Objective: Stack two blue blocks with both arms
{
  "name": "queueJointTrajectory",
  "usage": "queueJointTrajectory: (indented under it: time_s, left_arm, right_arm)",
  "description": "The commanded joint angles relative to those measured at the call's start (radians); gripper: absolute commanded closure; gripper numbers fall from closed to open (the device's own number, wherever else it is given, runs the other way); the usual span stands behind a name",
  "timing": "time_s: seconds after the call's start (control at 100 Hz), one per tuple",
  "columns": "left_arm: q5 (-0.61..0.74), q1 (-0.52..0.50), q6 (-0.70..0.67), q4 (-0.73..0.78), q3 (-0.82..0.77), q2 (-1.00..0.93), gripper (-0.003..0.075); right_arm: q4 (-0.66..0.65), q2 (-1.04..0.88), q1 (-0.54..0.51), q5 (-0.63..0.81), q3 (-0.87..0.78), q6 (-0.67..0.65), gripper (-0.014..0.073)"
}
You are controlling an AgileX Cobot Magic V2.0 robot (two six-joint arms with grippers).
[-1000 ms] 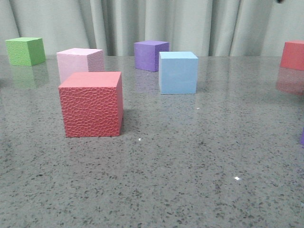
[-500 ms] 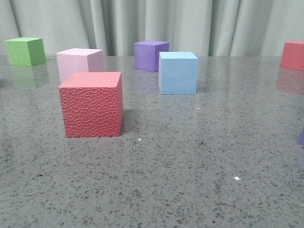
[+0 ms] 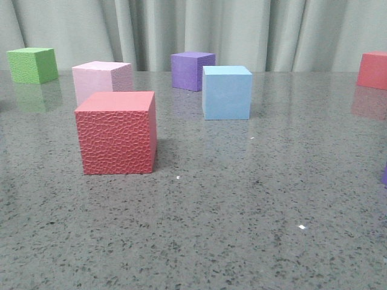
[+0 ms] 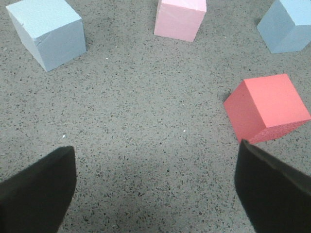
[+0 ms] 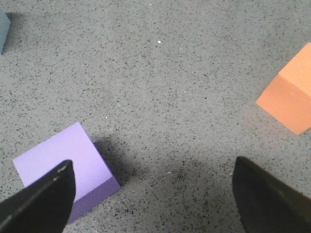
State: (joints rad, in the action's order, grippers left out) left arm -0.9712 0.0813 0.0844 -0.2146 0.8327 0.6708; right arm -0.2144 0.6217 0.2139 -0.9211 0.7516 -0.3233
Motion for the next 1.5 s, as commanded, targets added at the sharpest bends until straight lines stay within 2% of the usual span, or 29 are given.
queueJointTrajectory:
  time_s: [0.0, 0.3, 0.54, 0.71, 0.86, 1.29, 1.49]
  left_arm:
    - [0.063, -0.001, 0.0, -0.026, 0.034, 0.006, 0.0102]
    - [0.105, -0.001, 0.0, -0.003, 0.044, 0.008, 0.0102]
    - [0.151, -0.001, -0.018, 0.061, 0.178, 0.12, 0.0102]
    - [0.156, -0.001, -0.123, 0.162, 0.287, 0.259, 0.0102]
    - [0.217, -0.001, -0.23, 0.253, 0.347, 0.382, 0.0102]
    - [0.242, -0.001, -0.361, 0.274, 0.445, 0.679, 0.0102]
    - [0.246, -0.001, -0.486, 0.372, 0.446, 0.728, 0.0102]
  right_arm:
    - [-0.032, 0.0, -0.006, 0.048, 0.023, 0.015, -0.0053]
    - [-0.032, 0.0, -0.006, 0.048, 0.023, 0.015, -0.0053]
    - [-0.032, 0.0, -0.006, 0.048, 0.023, 0.015, -0.0053]
    - [-0.032, 0.0, -0.006, 0.048, 0.023, 0.015, -0.0053]
    - [-0.032, 0.0, -0.006, 0.048, 0.023, 0.015, -0.0053]
    - [-0.032, 0.0, -0.006, 0.048, 0.023, 0.015, -0.0053]
    - [-0.032, 0.0, -0.006, 0.048, 0.023, 0.015, -0.0053]
